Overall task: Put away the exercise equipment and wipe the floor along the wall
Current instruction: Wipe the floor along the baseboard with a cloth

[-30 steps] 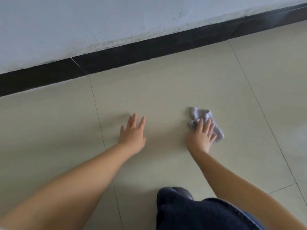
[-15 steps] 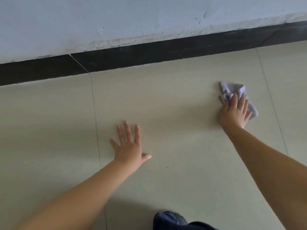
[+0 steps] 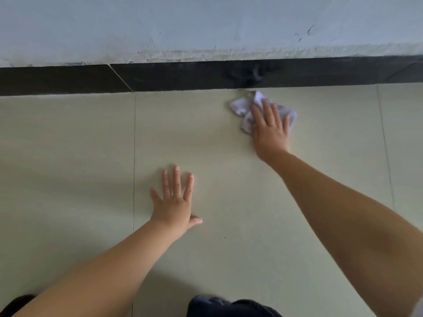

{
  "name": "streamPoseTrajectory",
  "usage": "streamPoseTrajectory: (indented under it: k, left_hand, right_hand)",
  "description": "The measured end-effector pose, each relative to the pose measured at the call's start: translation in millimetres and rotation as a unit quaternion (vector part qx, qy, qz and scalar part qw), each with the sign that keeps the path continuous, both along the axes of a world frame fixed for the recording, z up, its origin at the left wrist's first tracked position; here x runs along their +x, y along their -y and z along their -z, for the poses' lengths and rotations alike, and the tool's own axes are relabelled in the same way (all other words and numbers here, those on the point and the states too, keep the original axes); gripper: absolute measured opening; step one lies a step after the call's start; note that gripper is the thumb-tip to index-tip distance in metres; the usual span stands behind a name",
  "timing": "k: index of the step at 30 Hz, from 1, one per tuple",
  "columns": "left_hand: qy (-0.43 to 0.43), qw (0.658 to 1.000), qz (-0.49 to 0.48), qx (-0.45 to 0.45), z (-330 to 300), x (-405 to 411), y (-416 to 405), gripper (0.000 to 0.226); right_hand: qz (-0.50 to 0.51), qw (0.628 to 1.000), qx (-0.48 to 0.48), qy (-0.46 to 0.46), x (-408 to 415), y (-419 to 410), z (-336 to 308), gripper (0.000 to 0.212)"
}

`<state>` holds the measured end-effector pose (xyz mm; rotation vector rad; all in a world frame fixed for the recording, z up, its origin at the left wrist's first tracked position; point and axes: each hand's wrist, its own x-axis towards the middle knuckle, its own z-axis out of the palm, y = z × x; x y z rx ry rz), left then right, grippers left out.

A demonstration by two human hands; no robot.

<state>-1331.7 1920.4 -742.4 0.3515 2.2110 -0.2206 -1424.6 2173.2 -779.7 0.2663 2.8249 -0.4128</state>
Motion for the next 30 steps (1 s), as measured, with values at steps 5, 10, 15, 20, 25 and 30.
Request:
streamPoseTrajectory:
  k: [5, 10, 15, 20, 25, 30]
  left_hand:
    - [0.065, 0.998, 0.019, -0.010, -14.2, -16.7, 0.6, 0.101]
    - [0.177, 0.980, 0.094, -0.003, -36.1, -56.2, 19.7, 0.078]
    - [0.201, 0.970, 0.134, -0.030, -36.0, -67.9, 28.2, 0.068]
    - [0.160, 0.969, 0.164, -0.092, -31.3, -55.6, 18.3, 0.071]
    - [0.143, 0.970, 0.161, -0.111, -37.5, -51.6, 2.1, 0.070]
    - [0.157, 0.974, 0.146, -0.081, -17.7, -53.8, 8.8, 0.075]
  right_hand:
    - [0.331, 0.935, 0.013, 0.124, 52.3, -132.2, -24.0, 0.056]
    - [0.261, 0.954, 0.022, 0.148, 82.5, -59.9, -25.2, 0.058]
    - [-0.188, 0.981, 0.014, 0.051, 147.3, 71.0, -16.2, 0.081]
    - [-0.464, 0.877, 0.073, 0.105, 246.5, 56.4, -29.4, 0.081]
    - [-0.277, 0.933, 0.152, 0.174, 227.7, -65.5, -61.3, 0.068]
    - [-0.201, 0.927, 0.054, 0.313, 131.2, -76.8, -83.8, 0.042]
